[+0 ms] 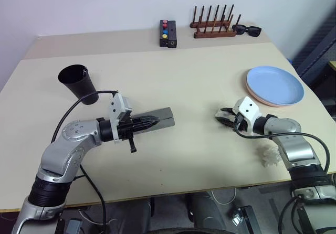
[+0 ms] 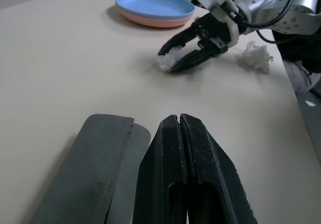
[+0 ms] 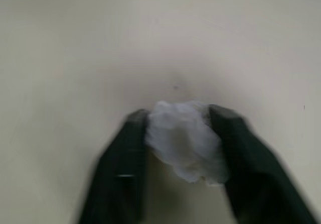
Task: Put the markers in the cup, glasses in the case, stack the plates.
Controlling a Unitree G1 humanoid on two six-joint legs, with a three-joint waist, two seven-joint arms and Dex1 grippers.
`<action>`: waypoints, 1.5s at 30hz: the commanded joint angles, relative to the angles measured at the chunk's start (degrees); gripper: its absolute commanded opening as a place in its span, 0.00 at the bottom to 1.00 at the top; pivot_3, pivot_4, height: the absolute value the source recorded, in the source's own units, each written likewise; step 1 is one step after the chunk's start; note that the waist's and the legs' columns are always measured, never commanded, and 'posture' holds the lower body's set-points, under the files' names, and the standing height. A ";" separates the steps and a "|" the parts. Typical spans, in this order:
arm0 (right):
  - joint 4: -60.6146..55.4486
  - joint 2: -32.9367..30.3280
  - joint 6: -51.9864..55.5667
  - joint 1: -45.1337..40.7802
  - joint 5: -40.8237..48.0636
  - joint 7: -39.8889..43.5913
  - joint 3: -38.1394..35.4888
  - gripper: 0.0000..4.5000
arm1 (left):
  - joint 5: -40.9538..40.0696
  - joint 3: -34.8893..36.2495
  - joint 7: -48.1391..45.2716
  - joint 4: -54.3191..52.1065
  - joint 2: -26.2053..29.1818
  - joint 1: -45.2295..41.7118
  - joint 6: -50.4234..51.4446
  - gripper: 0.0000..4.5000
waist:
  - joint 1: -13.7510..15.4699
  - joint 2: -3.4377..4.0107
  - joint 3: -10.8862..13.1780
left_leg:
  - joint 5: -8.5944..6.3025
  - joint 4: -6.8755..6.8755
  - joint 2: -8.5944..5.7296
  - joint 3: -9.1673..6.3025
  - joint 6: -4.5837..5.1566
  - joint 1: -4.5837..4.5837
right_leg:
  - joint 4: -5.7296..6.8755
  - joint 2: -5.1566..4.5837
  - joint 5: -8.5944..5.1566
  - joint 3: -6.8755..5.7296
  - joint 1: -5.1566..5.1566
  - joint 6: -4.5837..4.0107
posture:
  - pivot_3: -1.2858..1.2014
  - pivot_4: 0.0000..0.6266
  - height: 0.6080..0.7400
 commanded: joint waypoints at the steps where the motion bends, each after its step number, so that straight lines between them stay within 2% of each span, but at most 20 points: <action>1: -1.67 -0.73 -0.65 -0.35 -0.17 0.02 -0.97 0.01 | -1.00 1.35 0.14 -2.11 0.66 -0.69 0.11 0.00 | -0.01 0.00 0.00 | 0.00 0.00 0.00 0.00 0.00 0.00 | 0.00 0.00 -0.01 0.00 0.00 -0.01 | 0.52 0.24 0.94; 5: -3.47 -1.56 -1.78 -0.08 -0.40 -1.10 -2.28 0.01 | 0.10 0.93 0.01 -0.63 0.61 -1.80 -1.23 0.00 | 0.00 0.00 0.00 | 0.00 0.00 0.00 0.00 0.00 0.00 | 0.00 0.00 0.00 0.00 0.00 0.01 | 0.52 0.24 0.94; 7: -1.66 -1.93 -3.93 -2.37 -2.88 -5.95 -3.81 0.01 | 0.59 1.03 0.28 0.18 0.34 -2.15 -2.09 0.00 | 0.00 0.00 0.00 | 0.00 0.00 0.00 0.00 0.00 -0.01 | 0.00 0.00 0.00 0.00 0.00 0.02 | 0.52 0.24 0.94; 10: 7.88 -3.52 -6.41 -9.55 -8.37 -17.21 -6.04 0.01 | 0.82 1.00 0.85 1.08 -0.77 -3.16 -3.75 0.00 | -0.28 0.01 0.01 | 0.00 0.03 -0.01 0.05 -0.01 -0.01 | 0.00 -0.01 -0.01 0.01 0.00 -0.06 | 0.52 0.24 0.94; 12: 12.82 -4.41 -7.75 -12.37 -10.31 -20.88 -6.23 0.01 | 0.91 0.70 0.87 1.65 -1.44 -3.96 -4.16 0.00 | -0.08 0.00 0.00 | 0.01 0.03 -0.01 0.08 -0.01 -0.01 | 0.00 -0.02 -0.01 0.01 -0.01 -0.09 | 0.52 0.24 0.94; 16: 24.31 -4.05 -8.44 -17.72 -11.29 -25.83 -7.02 0.01 | 1.84 -0.42 0.09 3.02 -1.99 -5.07 -5.22 0.00 | -0.08 -0.01 -0.01 | 0.00 -0.08 0.00 0.05 0.00 0.00 | -0.05 -0.01 0.01 0.00 -0.01 -0.02 | 0.52 0.24 0.94; 20: 33.32 -3.84 -9.34 -21.06 -10.98 -27.09 -7.09 0.01 | 2.17 -0.67 -0.26 3.32 -2.29 -5.05 -5.50 0.00 | -0.31 -0.01 0.00 | 0.00 -0.07 -0.01 0.08 0.00 -0.05 | -0.12 -0.02 0.03 0.01 -0.01 0.01 | 0.52 0.24 0.94; 23: 36.74 -4.50 -10.56 -22.11 -11.39 -28.03 -6.92 0.23 | 2.19 -0.71 -0.25 2.98 -2.38 -4.56 -5.46 0.00 | -0.43 0.01 0.01 | 0.00 -0.07 -0.01 0.08 0.00 -0.04 | -0.11 -0.02 0.03 0.01 -0.01 0.00 | 0.52 0.24 0.94; 26: 36.14 -5.66 -12.15 -21.32 -11.11 -28.45 -7.47 0.56 | 2.08 -0.59 -0.03 2.66 -2.59 -4.17 -5.20 0.00 | -0.52 0.01 0.01 | 0.00 -0.07 0.00 0.08 0.00 -0.02 | -0.10 -0.01 0.03 0.02 -0.01 0.00 | 0.52 0.24 0.94; 27: 35.74 -5.83 -12.54 -21.06 -10.93 -28.35 -7.54 0.70 | 2.08 -0.58 -0.01 2.62 -2.65 -4.15 -5.15 0.00 | -0.50 0.01 0.01 | 0.00 -0.08 0.00 0.08 0.00 -0.02 | -0.10 -0.01 0.04 0.02 -0.01 0.03 | 0.52 0.24 0.94; 28: 34.65 -6.06 -12.95 -20.43 -10.30 -27.58 -7.87 0.78 | 2.05 -0.65 0.01 2.60 -2.77 -4.13 -5.08 0.00 | -0.47 0.01 0.01 | 0.00 -0.08 0.00 0.08 0.00 -0.02 | -0.09 -0.01 0.04 0.01 -0.01 0.04 | 0.52 0.24 0.94; 30: 31.60 -6.80 -14.11 -18.29 -8.20 -24.61 -9.07 0.78 | 2.04 -1.06 -0.14 2.72 -3.08 -4.22 -5.04 0.00 | -0.43 0.01 0.01 | 0.00 -0.07 -0.01 0.08 0.00 -0.03 | -0.10 -0.01 0.06 0.02 -0.01 0.06 | 0.52 0.24 0.94; 31: 27.80 -7.36 -14.69 -15.45 -4.54 -20.18 -11.15 0.78 | 2.53 -1.86 -0.63 3.23 -3.21 -4.62 -5.30 0.00 | -0.33 0.01 0.01 | 0.00 -0.06 0.00 0.08 0.00 -0.03 | -0.10 -0.01 0.06 0.02 0.00 0.07 | 0.52 0.24 0.94; 34: 14.91 -9.81 -10.60 -4.44 6.33 -5.80 -16.48 0.78 | 5.09 -4.69 -2.69 5.78 -2.99 -6.08 -6.95 0.00 | 0.68 0.02 0.00 | 0.00 -0.06 -0.01 0.05 0.01 -0.01 | -0.10 -0.01 0.03 -0.01 0.10 0.17 | 0.52 0.24 0.94; 37: 4.69 -13.56 -3.82 7.21 12.21 2.87 -20.00 0.78 | 6.49 -6.23 -4.34 7.90 -3.15 -7.45 -8.38 0.00 | 1.27 0.07 0.01 | -0.03 -0.02 -0.02 0.07 0.06 0.02 | -0.15 -0.02 0.00 -0.01 0.18 0.18 | 0.52 0.24 0.94; 40: -2.28 -16.66 3.51 17.82 17.59 8.15 -26.31 0.78 | 7.15 -7.45 -6.17 9.50 -3.42 -8.83 -9.02 0.00 | 1.31 0.08 0.01 | -0.04 0.06 -0.02 0.08 0.07 0.04 | -0.15 -0.02 -0.08 -0.01 0.24 0.04 | 0.52 0.24 0.94; 45: -11.85 -17.08 11.03 30.46 21.76 11.99 -33.15 0.78 | 8.59 -9.01 -7.82 10.88 -3.85 -9.63 -10.22 0.00 | 0.93 0.10 0.00 | -0.05 0.02 0.03 0.15 0.08 0.07 | -0.14 -0.01 -0.25 0.01 0.45 0.15 | 0.52 0.24 0.94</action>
